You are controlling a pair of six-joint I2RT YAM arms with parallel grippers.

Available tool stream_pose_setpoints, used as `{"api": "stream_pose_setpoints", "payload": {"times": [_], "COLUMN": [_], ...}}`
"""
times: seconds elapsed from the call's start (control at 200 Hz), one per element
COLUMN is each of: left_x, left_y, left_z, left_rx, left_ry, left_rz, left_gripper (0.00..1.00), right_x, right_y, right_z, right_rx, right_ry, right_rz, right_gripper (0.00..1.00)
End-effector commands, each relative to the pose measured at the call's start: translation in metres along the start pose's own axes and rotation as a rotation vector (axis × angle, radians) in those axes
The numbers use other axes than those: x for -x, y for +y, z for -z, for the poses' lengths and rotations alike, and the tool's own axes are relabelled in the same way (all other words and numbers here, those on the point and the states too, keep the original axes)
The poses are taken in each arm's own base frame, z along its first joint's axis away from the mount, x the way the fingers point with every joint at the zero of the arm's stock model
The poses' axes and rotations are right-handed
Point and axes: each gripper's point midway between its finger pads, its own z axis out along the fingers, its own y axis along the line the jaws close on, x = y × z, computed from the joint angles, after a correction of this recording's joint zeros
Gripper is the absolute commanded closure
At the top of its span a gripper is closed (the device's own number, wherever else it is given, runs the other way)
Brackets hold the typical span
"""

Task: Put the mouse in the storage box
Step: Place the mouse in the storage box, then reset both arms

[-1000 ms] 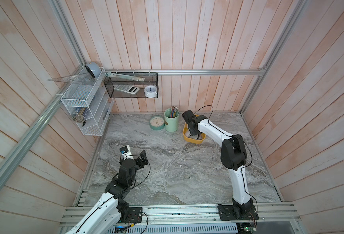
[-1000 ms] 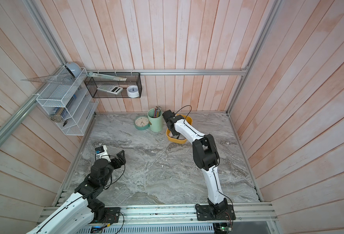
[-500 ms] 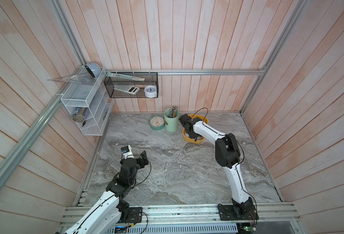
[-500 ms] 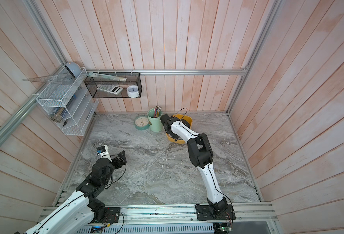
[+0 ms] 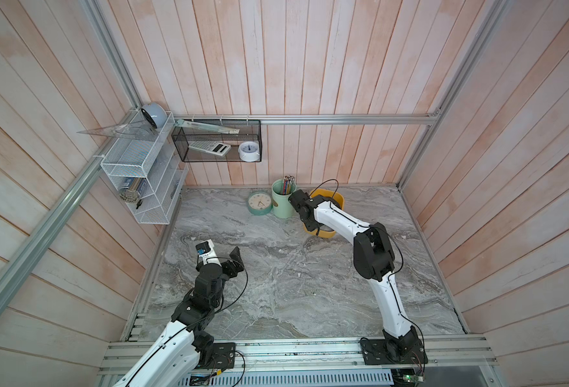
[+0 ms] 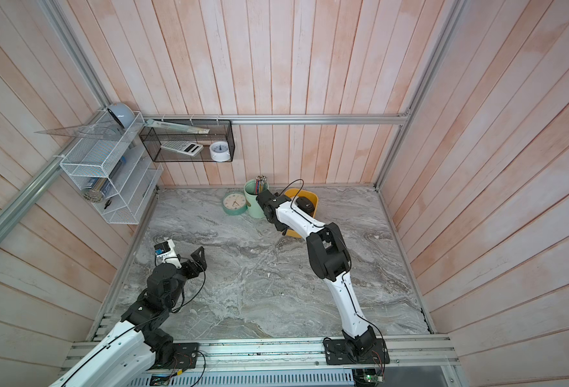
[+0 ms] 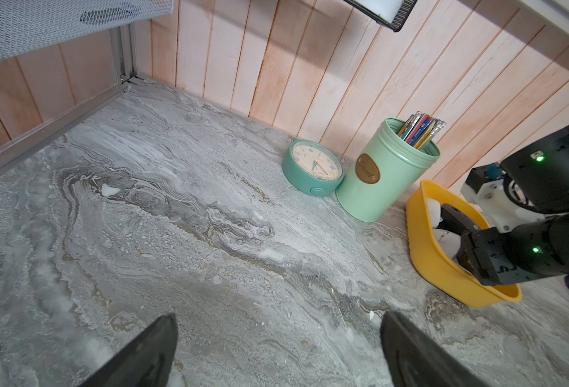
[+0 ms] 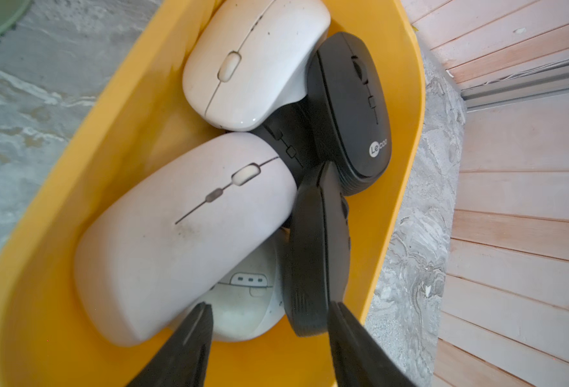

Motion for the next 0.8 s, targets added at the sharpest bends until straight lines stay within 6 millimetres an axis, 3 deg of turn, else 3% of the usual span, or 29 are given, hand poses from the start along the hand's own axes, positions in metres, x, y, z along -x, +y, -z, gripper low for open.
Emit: {"api": "stream_pose_setpoints", "payload": {"times": [0.0,0.215,0.38,0.665,0.795], "left_x": [0.005,0.003,-0.003,0.016,0.033], "left_y": [-0.006,-0.007,-0.01,-0.005,0.009], "left_z": [0.002,0.004,0.003,0.012,0.017], "left_rx": [-0.036,-0.051,-0.068,-0.017,0.083], "left_ry": [-0.022,-0.023,0.01,-0.009,-0.054], "left_rz": [-0.01,-0.002,0.042,0.119,0.134], "left_gripper": [0.0,0.0,0.0,0.0,0.0], "right_x": [-0.002,-0.022,-0.06,-0.107,-0.122], "right_y": [-0.016,-0.042,-0.058,-0.102,-0.134], "right_z": [0.033,0.074,0.094,0.13,0.138], "right_rx": [0.048,0.119,0.174,0.218,0.218], "right_ry": [-0.024,-0.113,-0.178,-0.407,-0.516], "right_rz": [-0.057,-0.147,-0.23,-0.393,-0.532], "right_gripper": [0.39,0.39,0.39,0.36,0.23]}}
